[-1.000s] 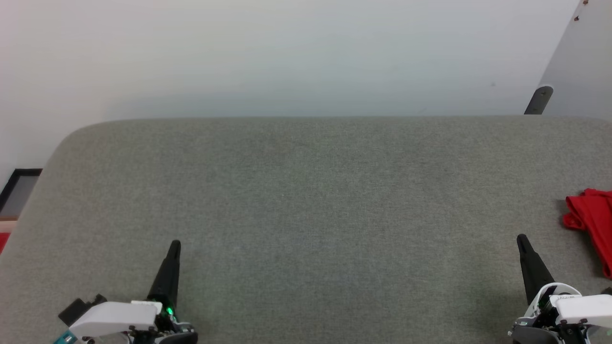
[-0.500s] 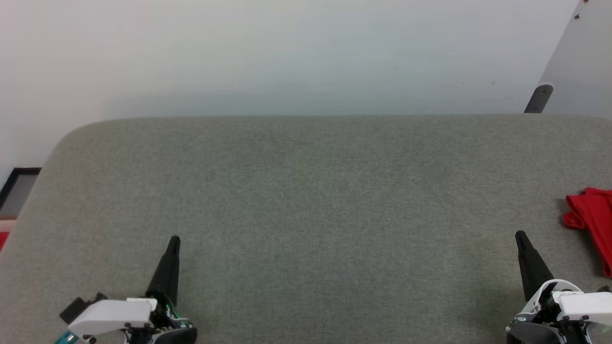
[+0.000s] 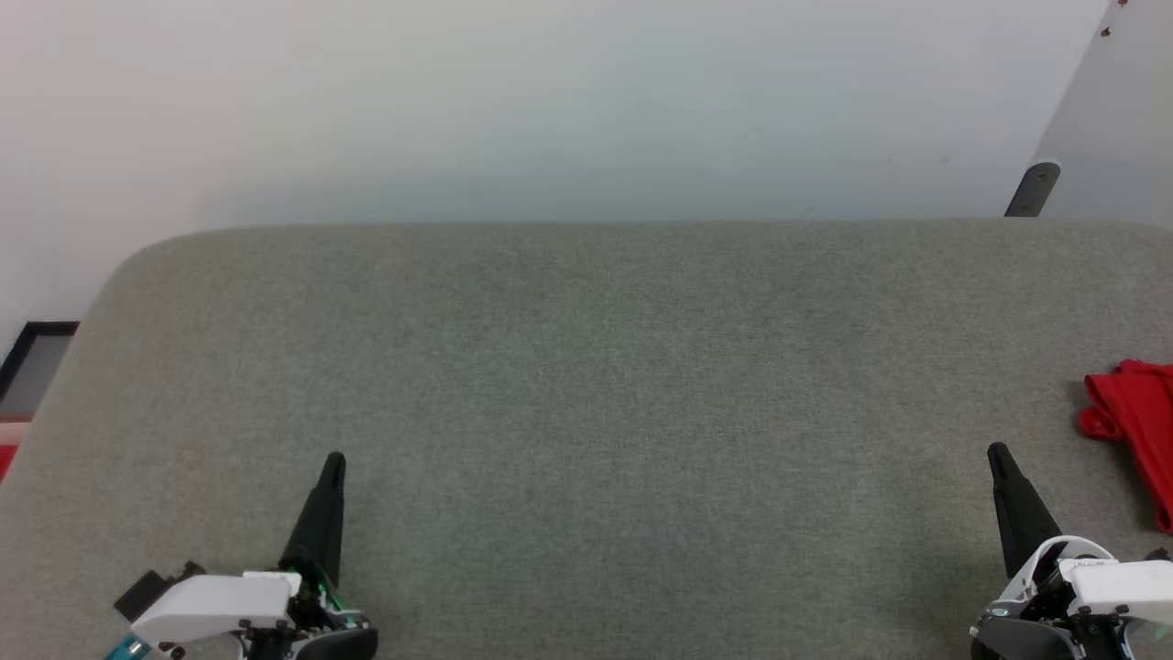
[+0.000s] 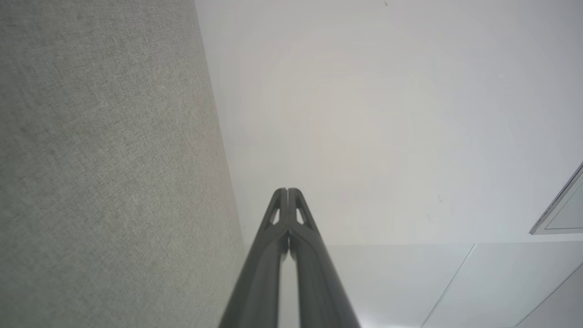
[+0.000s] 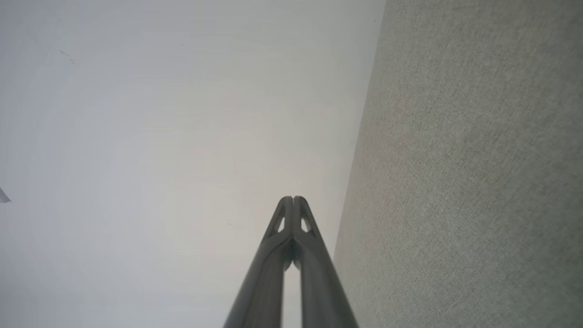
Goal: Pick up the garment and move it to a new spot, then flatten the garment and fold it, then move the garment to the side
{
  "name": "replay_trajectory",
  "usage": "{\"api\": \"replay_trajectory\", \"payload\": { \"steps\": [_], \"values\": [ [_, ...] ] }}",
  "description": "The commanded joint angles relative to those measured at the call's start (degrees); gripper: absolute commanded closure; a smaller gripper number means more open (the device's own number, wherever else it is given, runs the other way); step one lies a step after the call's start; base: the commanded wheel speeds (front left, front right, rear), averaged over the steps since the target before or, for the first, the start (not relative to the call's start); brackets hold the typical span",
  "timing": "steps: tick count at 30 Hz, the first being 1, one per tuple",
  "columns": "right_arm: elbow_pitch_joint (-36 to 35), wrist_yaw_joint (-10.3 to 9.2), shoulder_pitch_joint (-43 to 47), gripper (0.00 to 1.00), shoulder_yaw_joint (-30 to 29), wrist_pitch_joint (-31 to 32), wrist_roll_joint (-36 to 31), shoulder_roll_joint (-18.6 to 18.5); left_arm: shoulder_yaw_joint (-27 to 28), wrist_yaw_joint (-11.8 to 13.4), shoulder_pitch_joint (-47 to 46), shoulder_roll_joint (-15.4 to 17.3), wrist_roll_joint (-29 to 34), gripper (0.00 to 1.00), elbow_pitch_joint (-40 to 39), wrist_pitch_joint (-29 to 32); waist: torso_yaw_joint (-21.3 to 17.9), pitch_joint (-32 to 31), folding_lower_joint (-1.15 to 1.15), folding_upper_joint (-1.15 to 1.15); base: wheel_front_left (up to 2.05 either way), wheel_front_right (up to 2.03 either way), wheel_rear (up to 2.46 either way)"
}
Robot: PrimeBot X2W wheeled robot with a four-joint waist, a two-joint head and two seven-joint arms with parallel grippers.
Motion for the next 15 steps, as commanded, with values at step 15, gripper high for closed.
{"api": "replay_trajectory", "payload": {
  "steps": [15],
  "values": [
    [0.0, 0.02, -0.2, 1.0, 0.0, 0.1, 0.3, 0.2, 0.1, -0.3, -0.6, -0.1, -0.2, 1.0, 0.1, 0.1, 0.0, 0.0, 0.0, 0.0, 0.0, 0.0, 0.0]
  ]
}}
